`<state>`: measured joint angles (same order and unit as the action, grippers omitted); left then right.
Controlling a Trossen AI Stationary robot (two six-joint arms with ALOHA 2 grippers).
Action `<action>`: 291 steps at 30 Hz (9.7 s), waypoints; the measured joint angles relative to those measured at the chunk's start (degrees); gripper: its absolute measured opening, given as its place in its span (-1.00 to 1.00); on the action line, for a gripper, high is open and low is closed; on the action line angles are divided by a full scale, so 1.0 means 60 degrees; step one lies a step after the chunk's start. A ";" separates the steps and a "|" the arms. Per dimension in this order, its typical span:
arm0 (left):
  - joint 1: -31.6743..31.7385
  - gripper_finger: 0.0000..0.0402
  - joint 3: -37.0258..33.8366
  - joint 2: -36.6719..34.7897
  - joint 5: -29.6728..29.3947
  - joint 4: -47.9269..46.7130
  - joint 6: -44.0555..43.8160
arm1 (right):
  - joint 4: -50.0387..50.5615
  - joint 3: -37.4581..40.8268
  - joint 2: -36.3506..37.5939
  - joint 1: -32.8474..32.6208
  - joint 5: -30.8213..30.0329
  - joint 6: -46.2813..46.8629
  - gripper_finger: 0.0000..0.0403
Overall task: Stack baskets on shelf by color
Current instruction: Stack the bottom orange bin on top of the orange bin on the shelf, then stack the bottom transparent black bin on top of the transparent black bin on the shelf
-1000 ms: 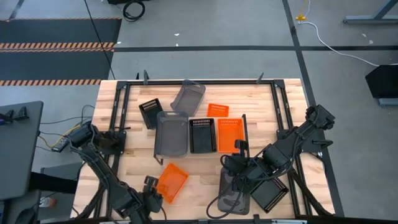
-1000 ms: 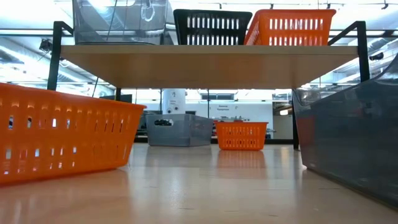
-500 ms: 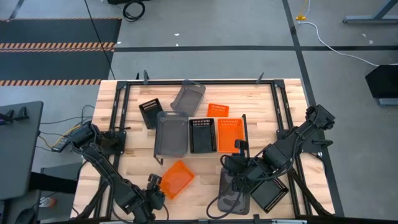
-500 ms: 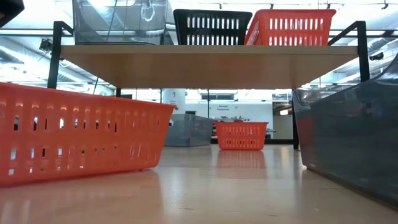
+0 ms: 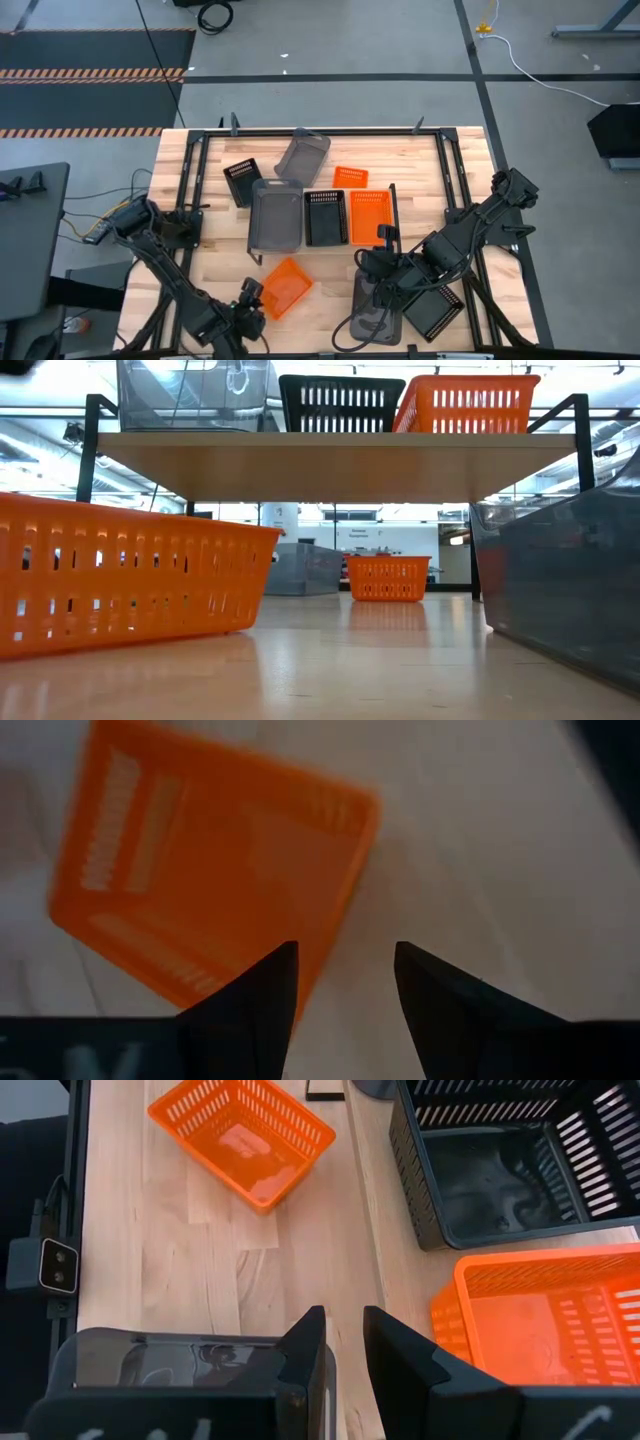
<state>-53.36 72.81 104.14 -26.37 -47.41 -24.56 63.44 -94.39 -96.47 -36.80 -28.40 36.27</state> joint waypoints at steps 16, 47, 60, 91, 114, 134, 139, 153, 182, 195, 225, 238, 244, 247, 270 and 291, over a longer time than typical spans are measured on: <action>0.0307 -0.40 -0.1655 0.0015 0.0597 0.1912 0.0830 | 0.0000 0.0000 0.0000 0.0000 0.0004 -0.0007 -0.61; 0.0352 -0.97 0.2248 0.0010 0.1468 0.2269 0.7364 | -0.3279 0.0000 -0.0385 -0.0058 0.3114 -0.8546 -0.61; 0.2103 -0.97 0.2336 -0.0480 0.6803 0.2947 0.8464 | -0.5180 0.0000 -0.1064 -0.0261 0.4326 -1.0579 -0.61; 0.2874 -0.97 0.2318 -0.0484 0.8797 0.3759 1.0055 | -0.7565 0.0004 -0.2220 -0.0364 0.5729 -1.0546 0.16; 0.3223 -0.73 0.2313 -0.0481 0.7751 0.4091 0.9121 | -0.7225 0.0000 -0.2193 -0.0382 0.6364 -1.0118 -0.91; 0.3337 -0.02 0.2315 -0.2793 0.4815 0.2520 0.7668 | -0.6809 0.0000 -0.2193 -0.0141 0.5164 -1.0033 -0.94; 0.3339 -0.05 0.2329 -0.3451 0.4624 0.2320 0.7130 | -0.6272 0.0004 -0.2036 -0.0066 0.2778 -0.9954 -0.94; 0.3078 -0.20 0.2329 -0.4510 0.2232 0.0916 0.5519 | -0.3531 -0.0004 0.0475 0.0031 -0.0863 -0.8053 -0.94; 0.3124 -0.30 0.2322 -0.4510 0.0218 -0.1451 0.3439 | 0.1851 0.0018 0.0838 0.1701 0.0981 -0.2330 -0.93; 0.3124 -0.34 0.2318 -0.4481 0.0218 -0.1477 0.3284 | 0.1532 0.0011 0.0834 0.1714 0.1174 -0.2211 -0.81; 0.3124 -0.34 0.2318 -0.4481 0.0222 -0.1513 0.3015 | 0.0755 0.0007 0.0772 0.1585 0.2051 -0.2131 -0.38; 0.3132 -0.34 0.2317 -0.4473 0.0109 -0.1616 0.2437 | -0.1078 -0.0007 -0.0395 0.0550 0.3727 -0.1458 -0.38; 0.3132 -0.34 0.2315 -0.4473 0.0105 -0.1655 0.2200 | -0.1551 -0.0004 -0.1886 0.0174 0.5064 -0.0575 -0.38; 0.3132 -0.34 0.2315 -0.4473 0.0102 -0.1655 0.2200 | -0.1530 0.0000 -0.2417 0.0062 0.5634 0.0099 -0.38; 0.3121 -0.34 0.2315 -0.4473 0.0098 -0.2423 0.2302 | -0.2818 0.0004 -0.2827 -0.1697 0.4581 0.5350 -0.38; 0.3121 -0.34 0.2315 -0.4145 0.0036 -0.2467 0.2204 | -0.2677 0.1333 -0.2820 -0.2814 0.3486 0.5375 -0.39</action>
<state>-34.63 86.70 79.27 -26.15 -62.21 -11.33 47.38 -86.39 -113.39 -53.68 -7.48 68.52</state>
